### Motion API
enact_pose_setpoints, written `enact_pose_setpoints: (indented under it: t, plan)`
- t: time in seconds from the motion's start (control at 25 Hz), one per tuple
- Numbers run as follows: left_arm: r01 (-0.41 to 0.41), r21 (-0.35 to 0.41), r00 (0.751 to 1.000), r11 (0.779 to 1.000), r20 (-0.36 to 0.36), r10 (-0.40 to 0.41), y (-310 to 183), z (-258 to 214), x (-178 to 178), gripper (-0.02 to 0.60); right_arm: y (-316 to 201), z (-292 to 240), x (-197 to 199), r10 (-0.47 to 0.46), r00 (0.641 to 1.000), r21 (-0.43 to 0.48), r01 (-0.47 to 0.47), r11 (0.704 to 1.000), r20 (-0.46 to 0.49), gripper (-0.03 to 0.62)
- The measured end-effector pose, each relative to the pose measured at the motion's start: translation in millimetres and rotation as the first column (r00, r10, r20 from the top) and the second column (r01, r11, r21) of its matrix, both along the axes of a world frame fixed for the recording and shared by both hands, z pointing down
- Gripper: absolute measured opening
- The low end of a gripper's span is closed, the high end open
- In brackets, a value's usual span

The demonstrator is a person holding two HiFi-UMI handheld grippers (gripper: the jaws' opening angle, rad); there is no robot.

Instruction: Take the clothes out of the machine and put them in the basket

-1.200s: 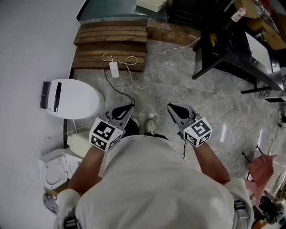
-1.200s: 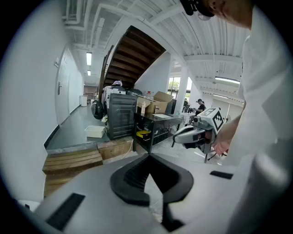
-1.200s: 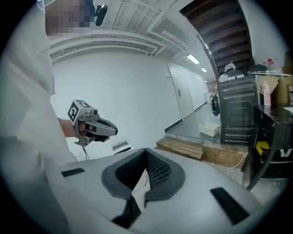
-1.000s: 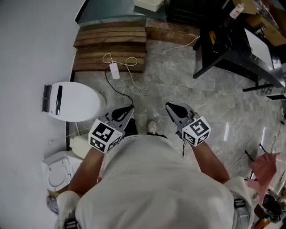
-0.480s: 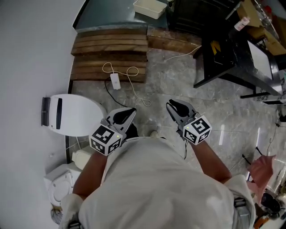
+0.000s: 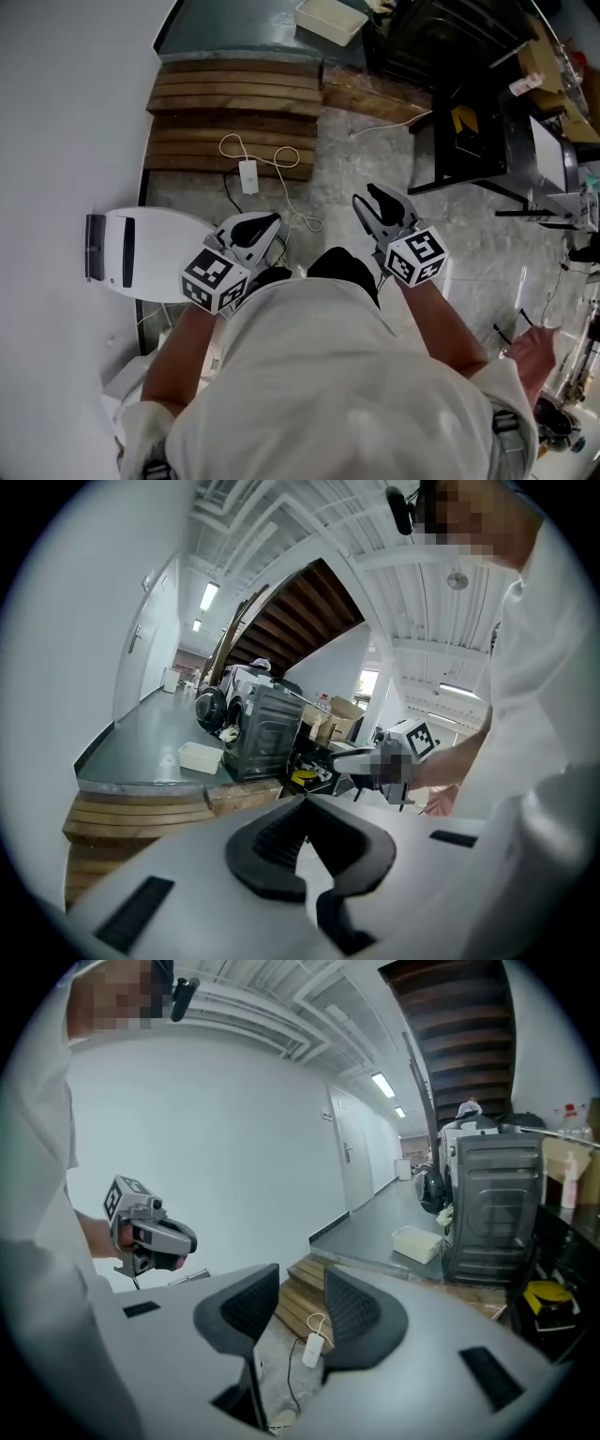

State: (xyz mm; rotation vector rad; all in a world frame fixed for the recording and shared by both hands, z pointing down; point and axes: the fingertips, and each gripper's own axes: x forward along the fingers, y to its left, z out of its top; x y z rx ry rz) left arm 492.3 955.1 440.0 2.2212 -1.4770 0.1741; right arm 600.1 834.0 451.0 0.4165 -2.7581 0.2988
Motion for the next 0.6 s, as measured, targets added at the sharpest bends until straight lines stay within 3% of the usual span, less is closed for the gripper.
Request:
enact_pose_setpoints:
  t: [0.36,0.6]
  plan:
    - [0.050,-0.009,0.997,0.999,-0.052,-0.051,-29.6,12.9,-61.2,-0.005,-45.3,0.5,-55.4,0.022,1.000,-0.023,-0.022,0.999,-0.017,0.130]
    - [0.060,-0.015,0.997,0.998,-0.044,-0.061,-85.4,17.0,-96.5,-0.004,-103.8,12.0,-94.0,0.015,1.000,-0.033,-0.016,0.999,-0.015,0.130]
